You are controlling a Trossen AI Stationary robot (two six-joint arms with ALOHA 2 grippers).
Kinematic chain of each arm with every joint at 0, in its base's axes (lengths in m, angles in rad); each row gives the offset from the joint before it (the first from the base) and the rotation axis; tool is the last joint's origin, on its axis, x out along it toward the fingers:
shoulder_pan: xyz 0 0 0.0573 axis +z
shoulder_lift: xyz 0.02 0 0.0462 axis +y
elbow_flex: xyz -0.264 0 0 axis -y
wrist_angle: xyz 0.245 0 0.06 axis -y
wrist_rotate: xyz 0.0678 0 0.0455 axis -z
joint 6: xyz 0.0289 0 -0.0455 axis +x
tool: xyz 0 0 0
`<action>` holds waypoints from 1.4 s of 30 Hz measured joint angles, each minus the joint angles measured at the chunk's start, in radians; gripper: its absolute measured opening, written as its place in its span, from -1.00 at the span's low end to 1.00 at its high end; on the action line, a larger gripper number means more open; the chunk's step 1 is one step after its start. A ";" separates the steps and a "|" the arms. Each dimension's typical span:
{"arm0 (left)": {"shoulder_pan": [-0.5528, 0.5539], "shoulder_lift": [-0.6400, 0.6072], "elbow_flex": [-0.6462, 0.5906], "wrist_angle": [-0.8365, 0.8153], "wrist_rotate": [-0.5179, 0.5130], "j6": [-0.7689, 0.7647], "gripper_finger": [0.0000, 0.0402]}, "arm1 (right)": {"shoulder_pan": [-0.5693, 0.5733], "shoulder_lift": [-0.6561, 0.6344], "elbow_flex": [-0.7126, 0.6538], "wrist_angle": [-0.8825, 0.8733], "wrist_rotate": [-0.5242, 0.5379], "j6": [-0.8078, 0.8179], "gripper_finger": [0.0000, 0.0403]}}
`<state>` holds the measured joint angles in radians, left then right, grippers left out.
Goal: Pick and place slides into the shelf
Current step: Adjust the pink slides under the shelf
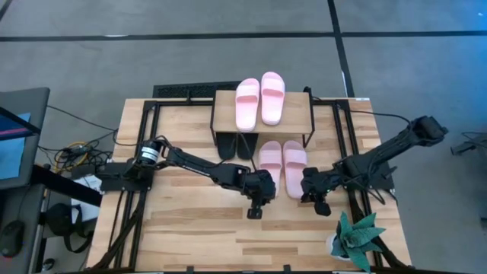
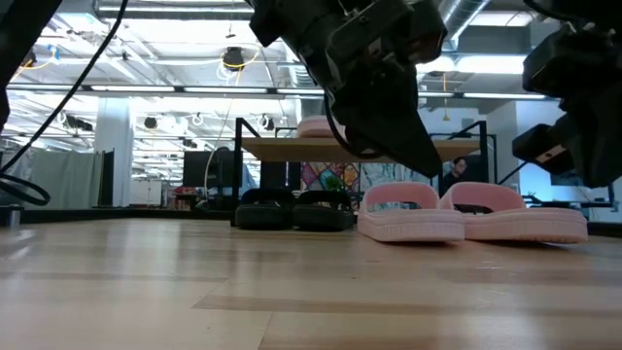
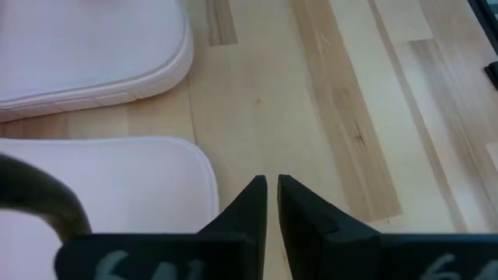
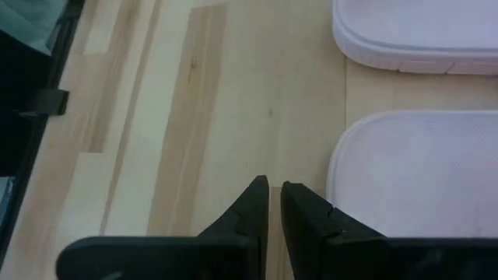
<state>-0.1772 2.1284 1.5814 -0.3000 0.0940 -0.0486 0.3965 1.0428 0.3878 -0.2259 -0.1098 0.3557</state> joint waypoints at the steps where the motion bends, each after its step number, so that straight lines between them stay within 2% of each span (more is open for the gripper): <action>1: 0.000 0.000 0.000 0.000 0.000 0.000 -0.90 | 0.000 0.008 0.000 0.003 0.000 0.000 -0.87; 17: -0.006 0.001 -0.095 0.144 -0.031 -0.061 -0.90 | 0.000 0.026 0.000 0.034 0.001 0.000 -0.88; 28: -0.005 0.001 -0.097 0.142 -0.056 -0.056 -0.90 | -0.017 0.124 0.000 0.098 0.003 -0.006 -0.92; 42: -0.014 0.064 -0.087 0.172 -0.048 -0.076 -0.90 | -0.046 0.141 0.001 0.130 0.004 -0.016 -0.92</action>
<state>-0.1913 2.1921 1.4940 -0.1278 0.0463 -0.1242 0.3508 1.1835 0.3885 -0.0959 -0.1059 0.3393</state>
